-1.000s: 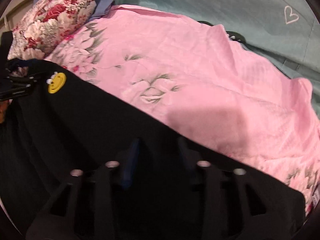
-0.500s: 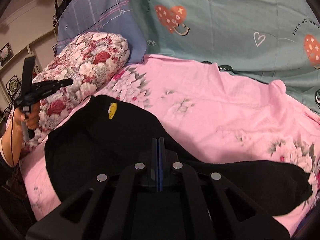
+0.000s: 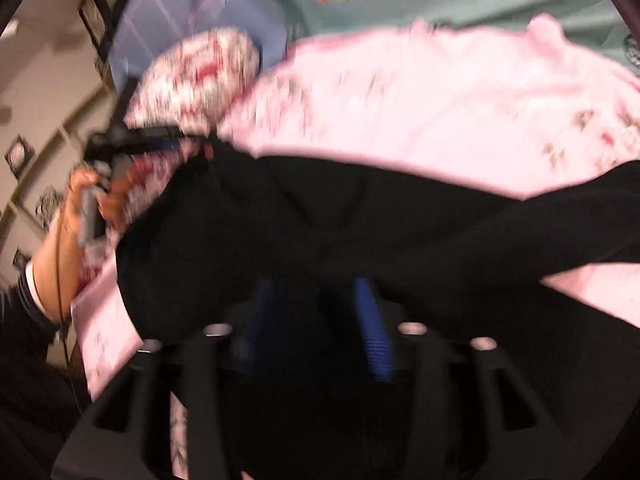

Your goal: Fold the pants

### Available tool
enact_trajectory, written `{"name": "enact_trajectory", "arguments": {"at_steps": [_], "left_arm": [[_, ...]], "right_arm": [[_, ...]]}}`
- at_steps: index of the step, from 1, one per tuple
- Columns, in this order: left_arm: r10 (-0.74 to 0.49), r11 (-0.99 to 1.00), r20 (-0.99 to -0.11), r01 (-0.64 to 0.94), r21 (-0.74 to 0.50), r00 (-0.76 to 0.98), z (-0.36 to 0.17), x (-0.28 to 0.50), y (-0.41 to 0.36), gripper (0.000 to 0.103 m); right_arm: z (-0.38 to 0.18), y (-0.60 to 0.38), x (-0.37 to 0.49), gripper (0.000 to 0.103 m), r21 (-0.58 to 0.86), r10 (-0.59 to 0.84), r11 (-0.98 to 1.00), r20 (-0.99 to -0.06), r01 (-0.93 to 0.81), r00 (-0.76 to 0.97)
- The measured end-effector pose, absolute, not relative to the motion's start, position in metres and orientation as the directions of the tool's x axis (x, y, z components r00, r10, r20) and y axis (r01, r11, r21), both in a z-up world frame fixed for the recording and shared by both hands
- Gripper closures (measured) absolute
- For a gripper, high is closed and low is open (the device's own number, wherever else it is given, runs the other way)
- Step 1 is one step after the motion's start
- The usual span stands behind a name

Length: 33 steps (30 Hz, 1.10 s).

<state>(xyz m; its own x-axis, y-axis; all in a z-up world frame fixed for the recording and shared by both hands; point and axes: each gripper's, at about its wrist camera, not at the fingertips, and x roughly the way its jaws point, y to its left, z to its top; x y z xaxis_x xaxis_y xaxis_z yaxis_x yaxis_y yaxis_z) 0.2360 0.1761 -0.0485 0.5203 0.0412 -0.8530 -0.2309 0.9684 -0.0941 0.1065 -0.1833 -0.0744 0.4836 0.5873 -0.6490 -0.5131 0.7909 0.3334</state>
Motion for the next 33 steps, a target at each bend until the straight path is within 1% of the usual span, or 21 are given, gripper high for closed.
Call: {"name": "enact_trajectory", "arguments": {"at_steps": [5, 8, 9, 10, 11, 12, 14, 16, 17, 19, 22, 24, 26, 27, 29, 30, 31, 32, 33], "left_arm": [[-0.009, 0.937, -0.868, -0.298, -0.181, 0.497, -0.045, 0.254, 0.173, 0.020], [0.004, 0.933, -0.878, -0.318, -0.169, 0.478, -0.045, 0.264, 0.169, 0.020], [0.002, 0.931, -0.882, -0.324, -0.171, 0.471, -0.048, 0.266, 0.169, 0.028], [0.001, 0.927, -0.892, -0.335, -0.170, 0.453, -0.053, 0.270, 0.169, 0.048], [-0.001, 0.925, -0.903, -0.342, -0.164, 0.431, -0.060, 0.274, 0.169, 0.059], [-0.013, 0.923, -0.918, -0.349, -0.164, 0.396, -0.069, 0.279, 0.169, 0.074], [-0.018, 0.918, -0.924, -0.360, -0.168, 0.383, -0.078, 0.281, 0.169, 0.079], [0.002, 0.917, -0.919, -0.367, -0.155, 0.395, -0.076, 0.281, 0.169, 0.091], [-0.002, 0.912, -0.918, -0.376, -0.164, 0.396, -0.075, 0.279, 0.170, 0.094], [-0.004, 0.900, -0.900, -0.391, -0.194, 0.436, -0.059, 0.264, 0.172, 0.096], [0.047, 0.919, -0.836, -0.351, -0.178, 0.547, -0.016, 0.227, 0.164, 0.096], [0.060, 0.924, -0.771, -0.328, -0.198, 0.634, 0.017, 0.184, 0.161, 0.096], [0.054, 0.918, -0.725, -0.320, -0.234, 0.686, 0.033, 0.136, 0.168, 0.096], [0.049, 0.912, -0.717, -0.324, -0.252, 0.695, 0.033, 0.111, 0.172, 0.096], [0.032, 0.900, -0.719, -0.333, -0.281, 0.694, 0.019, 0.079, 0.178, 0.095], [0.040, 0.894, -0.735, -0.353, -0.276, 0.676, 0.007, 0.071, 0.179, 0.093], [0.047, 0.891, -0.765, -0.373, -0.259, 0.642, -0.010, 0.067, 0.179, 0.088], [0.041, 0.896, -0.823, -0.386, -0.220, 0.566, -0.039, 0.066, 0.180, 0.087], [0.026, 0.903, -0.856, -0.379, -0.201, 0.516, -0.053, 0.067, 0.180, 0.087]], "right_arm": [[-0.066, -0.202, 0.101, 0.053, 0.387, 0.619, 0.781, -0.586, -0.489, 0.523], [-0.065, -0.214, 0.098, 0.053, 0.417, 0.627, 0.779, -0.558, -0.469, 0.544], [-0.065, -0.217, 0.098, 0.053, 0.417, 0.625, 0.780, -0.555, -0.466, 0.549], [-0.065, -0.221, 0.099, 0.053, 0.415, 0.624, 0.781, -0.553, -0.466, 0.553], [-0.065, -0.221, 0.101, 0.053, 0.411, 0.617, 0.786, -0.549, -0.461, 0.564], [-0.065, -0.222, 0.101, 0.053, 0.411, 0.612, 0.791, -0.546, -0.454, 0.573], [-0.064, -0.230, 0.105, 0.053, 0.421, 0.611, 0.791, -0.544, -0.443, 0.575], [-0.064, -0.230, 0.107, 0.053, 0.420, 0.610, 0.792, -0.545, -0.443, 0.575], [-0.065, -0.228, 0.107, 0.053, 0.412, 0.606, 0.795, -0.548, -0.444, 0.576], [-0.067, -0.227, 0.108, 0.053, 0.406, 0.598, 0.802, -0.558, -0.439, 0.576], [-0.067, -0.225, 0.106, 0.053, 0.403, 0.594, 0.805, -0.558, -0.436, 0.580], [-0.066, -0.223, 0.106, 0.053, 0.407, 0.596, 0.803, -0.552, -0.436, 0.583], [-0.064, -0.223, 0.105, 0.053, 0.412, 0.601, 0.800, -0.542, -0.437, 0.587], [-0.063, -0.222, 0.105, 0.053, 0.413, 0.602, 0.798, -0.539, -0.439, 0.589], [-0.061, -0.219, 0.103, 0.053, 0.404, 0.601, 0.800, -0.542, -0.445, 0.588], [-0.059, -0.216, 0.101, 0.053, 0.393, 0.597, 0.802, -0.547, -0.449, 0.588], [-0.059, -0.214, 0.101, 0.052, 0.382, 0.589, 0.808, -0.557, -0.449, 0.586], [-0.058, -0.212, 0.101, 0.050, 0.372, 0.578, 0.815, -0.568, -0.444, 0.585], [-0.058, -0.211, 0.102, 0.047, 0.355, 0.553, 0.833, -0.584, -0.425, 0.595]]}}
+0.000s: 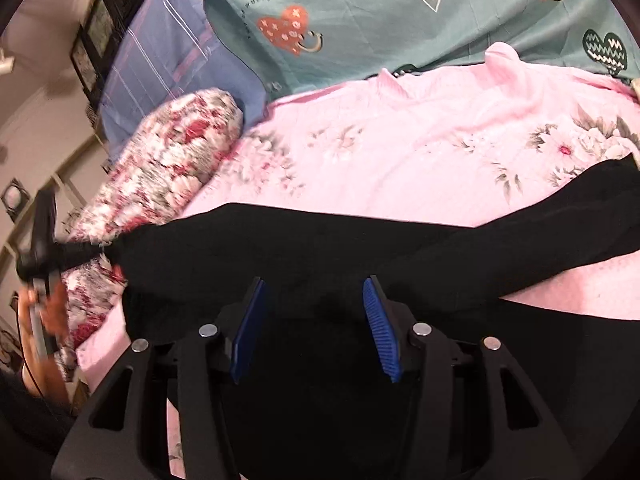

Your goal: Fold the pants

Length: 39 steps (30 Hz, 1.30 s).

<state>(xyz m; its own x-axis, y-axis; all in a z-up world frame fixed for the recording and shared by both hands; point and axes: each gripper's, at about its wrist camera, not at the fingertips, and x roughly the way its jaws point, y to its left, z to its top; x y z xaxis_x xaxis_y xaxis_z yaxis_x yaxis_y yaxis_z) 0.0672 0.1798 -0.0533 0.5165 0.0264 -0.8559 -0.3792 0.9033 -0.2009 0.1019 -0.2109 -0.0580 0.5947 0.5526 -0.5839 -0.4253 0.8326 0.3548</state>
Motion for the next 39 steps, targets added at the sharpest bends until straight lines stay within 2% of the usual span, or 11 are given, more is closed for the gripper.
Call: {"name": "enact_trajectory", "arguments": {"at_steps": [3, 6, 8, 10, 13, 15, 17, 24, 26, 31, 39], "left_arm": [[0.003, 0.932, -0.909, -0.330, -0.148, 0.417, -0.080, 0.064, 0.175, 0.078], [-0.007, 0.902, -0.867, -0.371, -0.221, 0.498, -0.061, 0.055, 0.188, 0.028], [0.022, 0.894, -0.824, -0.380, -0.236, 0.566, -0.045, 0.048, 0.196, 0.027], [0.095, 0.901, -0.794, -0.392, -0.188, 0.601, -0.031, 0.044, 0.198, 0.016], [0.123, 0.893, -0.797, -0.417, -0.172, 0.591, -0.032, 0.044, 0.204, 0.015], [0.114, 0.882, -0.810, -0.433, -0.184, 0.575, -0.041, 0.045, 0.212, 0.015], [0.114, 0.873, -0.831, -0.453, -0.178, 0.545, -0.052, 0.046, 0.219, 0.015], [0.133, 0.877, -0.835, -0.456, -0.151, 0.533, -0.065, 0.050, 0.224, 0.017], [0.129, 0.883, -0.842, -0.446, -0.143, 0.524, -0.070, 0.055, 0.222, 0.017], [0.208, 0.889, -0.872, -0.458, -0.021, 0.444, -0.093, 0.067, 0.221, 0.015], [0.148, 0.886, -0.876, -0.456, -0.089, 0.459, -0.093, 0.063, 0.232, 0.015]], "right_arm": [[-0.059, -0.215, 0.109, 0.039, 0.309, 0.425, 0.905, -0.639, -0.291, 0.642], [-0.054, -0.221, 0.113, 0.039, 0.286, 0.346, 0.937, -0.681, -0.201, 0.646], [-0.049, -0.227, 0.118, 0.039, 0.249, 0.266, 0.961, -0.711, -0.121, 0.651], [-0.049, -0.231, 0.125, 0.039, 0.270, 0.255, 0.960, -0.726, -0.077, 0.639], [-0.057, -0.219, 0.143, 0.040, 0.239, 0.241, 0.968, -0.784, -0.079, 0.572], [-0.067, -0.208, 0.155, 0.049, 0.218, 0.225, 0.973, -0.817, -0.078, 0.532], [-0.074, -0.202, 0.164, 0.070, 0.212, 0.222, 0.974, -0.831, -0.079, 0.510], [-0.086, -0.209, 0.190, 0.071, 0.169, 0.134, 0.985, -0.855, 0.024, 0.501], [-0.086, -0.211, 0.193, 0.099, 0.151, 0.112, 0.988, -0.860, 0.038, 0.498], [-0.070, -0.238, 0.171, 0.103, 0.239, 0.184, 0.970, -0.831, 0.039, 0.525], [-0.015, -0.292, 0.018, 0.103, 0.430, 0.317, 0.903, -0.650, -0.010, 0.690]]}}
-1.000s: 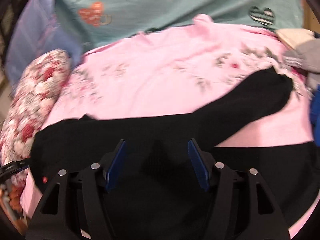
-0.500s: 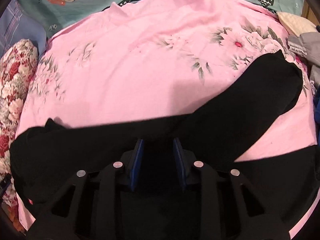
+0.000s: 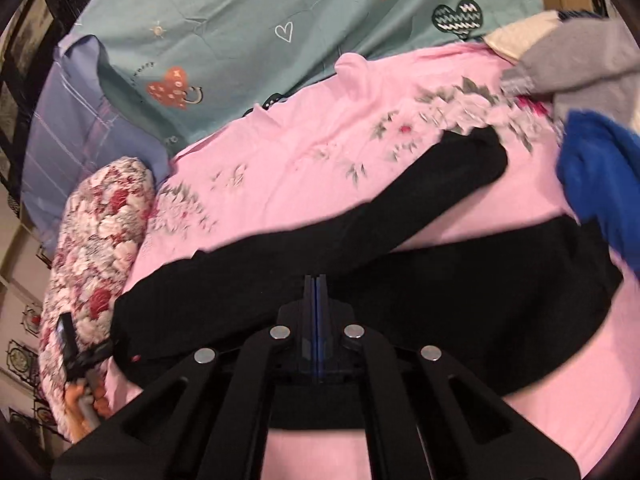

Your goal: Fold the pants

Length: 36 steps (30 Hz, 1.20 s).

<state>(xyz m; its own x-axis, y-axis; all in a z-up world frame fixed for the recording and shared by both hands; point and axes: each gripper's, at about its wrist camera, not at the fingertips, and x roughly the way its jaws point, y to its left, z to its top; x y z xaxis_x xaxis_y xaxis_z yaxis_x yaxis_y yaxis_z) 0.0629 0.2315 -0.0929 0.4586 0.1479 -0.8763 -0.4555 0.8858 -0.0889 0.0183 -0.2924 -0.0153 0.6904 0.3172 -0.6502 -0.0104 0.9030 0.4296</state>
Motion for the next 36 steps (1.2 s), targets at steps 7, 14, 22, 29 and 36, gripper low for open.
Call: {"name": "enact_trajectory", "arguments": {"at_steps": [7, 14, 22, 29, 36], "left_arm": [[0.113, 0.881, -0.883, -0.457, -0.123, 0.455, -0.088, 0.056, 0.234, 0.016], [-0.009, 0.830, -0.873, -0.484, -0.278, 0.487, -0.078, 0.039, 0.244, 0.017], [-0.102, 0.811, -0.873, -0.468, -0.351, 0.477, -0.074, 0.052, 0.238, 0.040], [-0.114, 0.780, -0.868, -0.497, -0.379, 0.483, -0.067, 0.047, 0.246, 0.056], [-0.157, 0.778, -0.869, -0.484, -0.402, 0.469, -0.076, 0.060, 0.241, 0.056]], "right_arm": [[-0.109, -0.294, 0.004, 0.101, 0.392, 0.261, 0.906, -0.814, 0.160, 0.518], [-0.062, -0.281, 0.014, 0.059, 0.368, 0.228, 0.927, -0.711, 0.075, 0.665], [-0.071, -0.266, 0.022, 0.058, 0.445, 0.340, 0.895, -0.678, -0.004, 0.652], [-0.069, -0.270, 0.017, 0.058, 0.467, 0.375, 0.883, -0.652, -0.041, 0.659], [-0.072, -0.263, 0.018, 0.057, 0.478, 0.405, 0.875, -0.640, -0.074, 0.653]]}}
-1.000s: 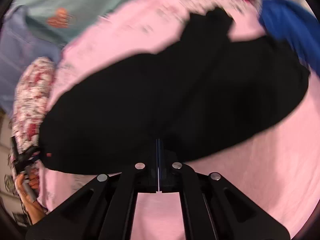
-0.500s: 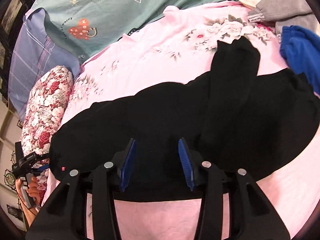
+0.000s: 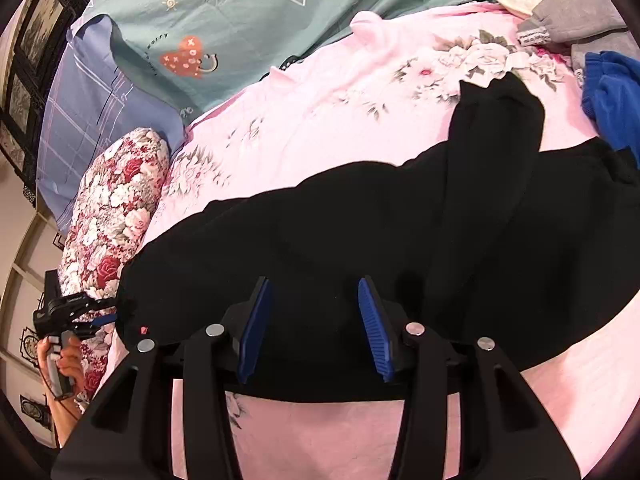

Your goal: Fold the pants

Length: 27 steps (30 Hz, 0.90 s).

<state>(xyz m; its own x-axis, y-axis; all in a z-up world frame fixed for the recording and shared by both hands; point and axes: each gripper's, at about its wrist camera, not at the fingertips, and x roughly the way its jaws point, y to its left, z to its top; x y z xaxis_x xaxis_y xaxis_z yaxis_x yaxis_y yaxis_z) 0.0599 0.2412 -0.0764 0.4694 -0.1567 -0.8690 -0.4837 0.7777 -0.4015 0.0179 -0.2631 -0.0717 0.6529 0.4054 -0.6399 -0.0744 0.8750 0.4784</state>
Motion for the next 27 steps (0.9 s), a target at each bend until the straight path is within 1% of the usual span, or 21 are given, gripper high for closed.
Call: {"name": "enact_trajectory", "arguments": {"at_steps": [4, 8, 10, 12, 15, 17, 19, 27], "left_arm": [[-0.185, 0.739, -0.876, -0.524, -0.423, 0.446, -0.094, 0.069, 0.250, 0.056], [-0.184, 0.728, -0.882, -0.543, -0.419, 0.434, -0.100, 0.082, 0.251, 0.056], [-0.158, 0.728, -0.881, -0.550, -0.409, 0.446, -0.097, 0.085, 0.250, 0.076], [-0.125, 0.764, -0.875, -0.518, -0.385, 0.467, -0.087, 0.082, 0.242, 0.080], [-0.084, 0.809, -0.871, -0.477, -0.343, 0.485, -0.074, 0.075, 0.234, 0.081], [-0.085, 0.813, -0.869, -0.471, -0.343, 0.487, -0.070, 0.071, 0.233, 0.081], [-0.084, 0.816, -0.867, -0.466, -0.343, 0.491, -0.070, 0.069, 0.233, 0.081], [-0.078, 0.825, -0.868, -0.457, -0.332, 0.490, -0.070, 0.070, 0.232, 0.080]], "right_arm": [[-0.074, -0.259, 0.018, 0.057, 0.479, 0.417, 0.873, -0.643, -0.087, 0.643], [-0.075, -0.259, 0.020, 0.055, 0.474, 0.409, 0.877, -0.652, -0.078, 0.638], [-0.075, -0.259, 0.021, 0.055, 0.465, 0.399, 0.882, -0.663, -0.069, 0.634], [-0.076, -0.259, 0.022, 0.055, 0.453, 0.384, 0.890, -0.678, -0.055, 0.627], [-0.079, -0.265, 0.022, 0.055, 0.421, 0.336, 0.907, -0.710, -0.010, 0.619], [-0.081, -0.271, 0.021, 0.053, 0.405, 0.306, 0.914, -0.722, 0.021, 0.620], [-0.082, -0.276, 0.020, 0.049, 0.402, 0.293, 0.915, -0.732, 0.043, 0.615], [-0.085, -0.279, 0.016, 0.045, 0.306, 0.199, 0.948, -0.777, 0.083, 0.597]]}}
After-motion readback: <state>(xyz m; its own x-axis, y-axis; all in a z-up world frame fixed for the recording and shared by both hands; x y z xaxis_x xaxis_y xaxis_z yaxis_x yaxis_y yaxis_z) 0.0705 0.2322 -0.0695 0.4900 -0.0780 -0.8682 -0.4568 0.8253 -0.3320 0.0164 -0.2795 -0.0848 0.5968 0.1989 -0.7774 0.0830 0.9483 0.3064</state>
